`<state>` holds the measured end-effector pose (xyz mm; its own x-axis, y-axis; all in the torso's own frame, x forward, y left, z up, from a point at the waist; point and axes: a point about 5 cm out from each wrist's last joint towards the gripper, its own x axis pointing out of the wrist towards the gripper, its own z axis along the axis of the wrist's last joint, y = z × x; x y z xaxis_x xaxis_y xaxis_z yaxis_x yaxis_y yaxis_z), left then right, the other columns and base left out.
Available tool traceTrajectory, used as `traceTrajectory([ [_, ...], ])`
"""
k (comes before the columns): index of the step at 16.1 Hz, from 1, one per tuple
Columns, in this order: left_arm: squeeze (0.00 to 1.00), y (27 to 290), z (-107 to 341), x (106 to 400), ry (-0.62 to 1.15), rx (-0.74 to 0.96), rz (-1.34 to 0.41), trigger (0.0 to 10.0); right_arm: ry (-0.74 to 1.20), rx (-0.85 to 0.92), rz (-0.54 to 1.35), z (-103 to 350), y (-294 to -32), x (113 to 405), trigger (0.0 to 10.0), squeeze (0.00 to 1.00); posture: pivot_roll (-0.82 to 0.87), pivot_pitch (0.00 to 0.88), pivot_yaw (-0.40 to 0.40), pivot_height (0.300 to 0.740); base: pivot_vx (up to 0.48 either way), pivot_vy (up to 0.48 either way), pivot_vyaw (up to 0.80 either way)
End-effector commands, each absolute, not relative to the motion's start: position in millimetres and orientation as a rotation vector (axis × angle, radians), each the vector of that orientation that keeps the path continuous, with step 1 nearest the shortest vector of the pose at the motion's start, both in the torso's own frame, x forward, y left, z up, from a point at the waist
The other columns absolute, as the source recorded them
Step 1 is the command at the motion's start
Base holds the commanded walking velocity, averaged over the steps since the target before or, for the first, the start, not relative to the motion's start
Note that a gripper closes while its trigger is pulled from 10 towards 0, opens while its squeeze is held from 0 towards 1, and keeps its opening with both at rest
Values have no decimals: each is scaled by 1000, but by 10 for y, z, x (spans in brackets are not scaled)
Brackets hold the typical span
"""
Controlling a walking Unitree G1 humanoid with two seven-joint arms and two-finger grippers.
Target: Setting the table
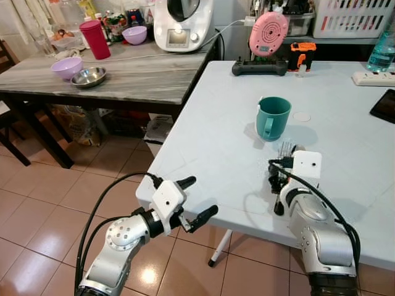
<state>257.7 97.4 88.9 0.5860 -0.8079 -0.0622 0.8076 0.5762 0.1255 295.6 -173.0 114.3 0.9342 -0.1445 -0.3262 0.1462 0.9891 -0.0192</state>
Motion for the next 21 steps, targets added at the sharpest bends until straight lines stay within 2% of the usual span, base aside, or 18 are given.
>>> traceTrajectory([
  [1, 0, 998, 910, 2604, -5, 161, -932, 10000, 393, 6, -142, 1047, -1687, 2930, 0, 0, -341, 35, 112, 740, 0, 0, 0],
  [2, 0, 993, 910, 2601, -5, 160, -931, 10000, 418, 2, -150, 1003, -1701, 2904, 0, 0, -341, 35, 112, 740, 0, 0, 0],
  [3, 0, 990, 908, 2599, -4, 160, -931, 10000, 435, 7, -152, 973, -1707, 2889, 510, 0, -341, 35, 112, 740, 0, 0, 0],
  [4, 0, 988, 905, 2597, -3, 161, -930, 10000, 433, 7, -136, 990, -1689, 2896, 3608, 0, -340, 36, 109, 740, 0, 0, 0],
  [5, 0, 985, 905, 2597, -3, 163, -932, 10000, 430, 12, -128, 1012, -1671, 2909, 8196, 0, -340, 36, 109, 740, 0, 0, 0],
  [6, 0, 986, 905, 2599, -4, 163, -932, 10000, 427, 11, -124, 1034, -1658, 2923, 9686, 0, -341, 35, 110, 740, 0, 0, 0],
  [7, 0, 986, 905, 2600, -4, 164, -932, 10000, 422, 10, -118, 1061, -1644, 2938, 10000, 0, -341, 35, 110, 740, 0, 0, 0],
  [9, 0, 986, 899, 2605, -4, 167, -931, 10000, 389, -4, -103, 1176, -1615, 2986, 10000, 0, -341, 34, 112, 740, 0, 0, 0],
  [16, 0, 995, 846, 2609, 13, 172, -929, 10000, 420, -18, -89, 1129, -1602, 3023, 10000, 0, -335, 33, 109, 740, 0, 0, 0],
  [17, 0, 994, 843, 2608, 13, 173, -930, 10000, 436, -16, -88, 1089, -1612, 3019, 6157, 0, -332, 32, 109, 740, 0, 0, 0],
  [18, 0, 993, 839, 2609, 13, 174, -931, 10000, 458, -3, -88, 1041, -1619, 3012, 0, 0, -332, 32, 110, 740, 0, 0, 0],
  [21, 0, 995, 832, 2600, 20, 178, -934, 10000, 513, -3, -84, 915, -1646, 2959, 0, 0, -330, 31, 110, 740, 0, 0, 0],
])
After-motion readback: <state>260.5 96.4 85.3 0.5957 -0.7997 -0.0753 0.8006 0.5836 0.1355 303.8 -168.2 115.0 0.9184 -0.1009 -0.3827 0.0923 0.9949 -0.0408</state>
